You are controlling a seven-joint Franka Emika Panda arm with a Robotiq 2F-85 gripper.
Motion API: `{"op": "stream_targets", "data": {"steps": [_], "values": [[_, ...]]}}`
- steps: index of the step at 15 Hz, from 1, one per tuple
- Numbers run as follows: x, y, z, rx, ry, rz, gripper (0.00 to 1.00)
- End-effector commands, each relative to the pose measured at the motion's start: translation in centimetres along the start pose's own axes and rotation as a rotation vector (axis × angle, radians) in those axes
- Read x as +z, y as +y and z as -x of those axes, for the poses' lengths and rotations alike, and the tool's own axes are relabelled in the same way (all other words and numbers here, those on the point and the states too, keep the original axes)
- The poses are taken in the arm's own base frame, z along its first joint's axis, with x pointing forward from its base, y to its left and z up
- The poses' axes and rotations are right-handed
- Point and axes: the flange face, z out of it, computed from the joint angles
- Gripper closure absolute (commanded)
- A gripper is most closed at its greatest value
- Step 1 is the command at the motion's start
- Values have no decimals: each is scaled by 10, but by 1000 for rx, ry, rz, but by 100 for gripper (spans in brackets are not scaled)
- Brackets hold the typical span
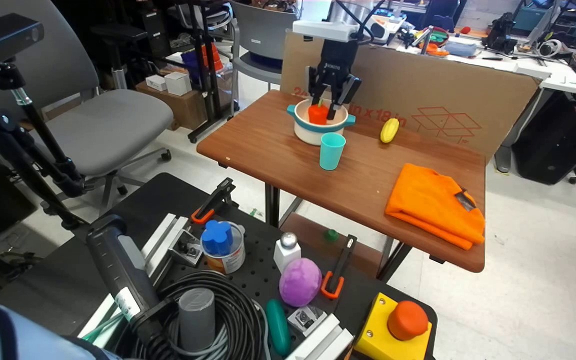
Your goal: Put the red cup inside the white pot
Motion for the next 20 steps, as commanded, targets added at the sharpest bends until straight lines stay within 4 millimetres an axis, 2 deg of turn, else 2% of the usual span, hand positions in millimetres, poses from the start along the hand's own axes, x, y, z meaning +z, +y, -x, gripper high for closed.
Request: {"op": "stream_targets", "data": {"steps": [1, 3, 4, 7, 11, 17, 18, 20], "values": [[-4, -3, 8, 3, -15, 11, 17], [-9, -4, 18, -14, 7, 14, 2], [-11, -4, 24, -22, 10, 12, 0], [-21, 0, 57, -67, 27, 16, 0], [-43, 16, 105, -128, 76, 15, 0], [-74, 65, 166, -206, 277, -70, 0], [-70, 44, 137, -186, 204, -44, 0], [-76, 59, 154, -188, 246, -59, 0]]}}
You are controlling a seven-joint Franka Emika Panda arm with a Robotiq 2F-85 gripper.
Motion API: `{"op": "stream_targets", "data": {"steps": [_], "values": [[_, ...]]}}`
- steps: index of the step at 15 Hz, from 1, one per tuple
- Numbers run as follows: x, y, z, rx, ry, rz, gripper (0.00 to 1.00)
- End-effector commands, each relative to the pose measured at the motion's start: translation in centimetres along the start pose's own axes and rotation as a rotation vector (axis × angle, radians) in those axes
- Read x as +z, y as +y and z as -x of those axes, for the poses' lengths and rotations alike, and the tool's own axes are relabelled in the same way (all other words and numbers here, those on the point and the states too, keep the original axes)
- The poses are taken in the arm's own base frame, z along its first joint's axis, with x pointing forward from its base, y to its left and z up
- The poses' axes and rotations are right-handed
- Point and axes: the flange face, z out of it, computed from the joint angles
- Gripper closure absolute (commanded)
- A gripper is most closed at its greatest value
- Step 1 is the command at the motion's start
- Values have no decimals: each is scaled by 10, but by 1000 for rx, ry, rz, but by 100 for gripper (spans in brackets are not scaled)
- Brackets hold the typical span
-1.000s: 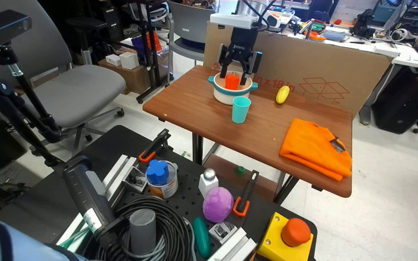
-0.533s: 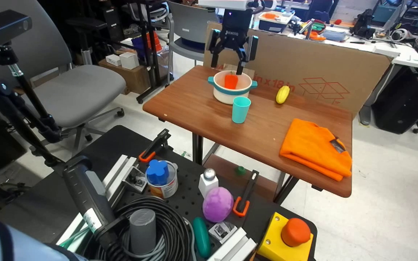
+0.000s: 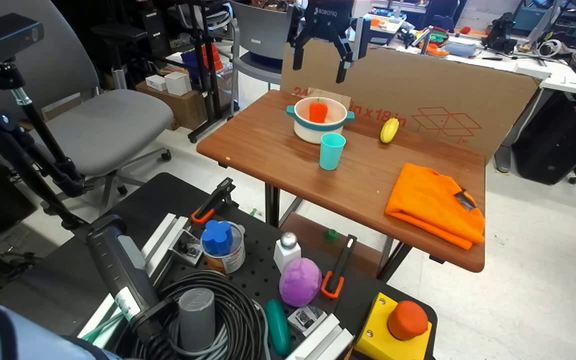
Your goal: Put the red cup inside the white pot
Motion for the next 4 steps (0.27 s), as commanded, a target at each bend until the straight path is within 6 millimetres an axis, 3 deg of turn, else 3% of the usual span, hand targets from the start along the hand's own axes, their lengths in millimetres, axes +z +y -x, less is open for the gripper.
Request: {"op": "stream_targets", "data": {"steps": [1, 4], "values": [[-3, 3, 5, 0, 5, -1, 0], [-2, 2, 10, -2, 7, -2, 0]]}}
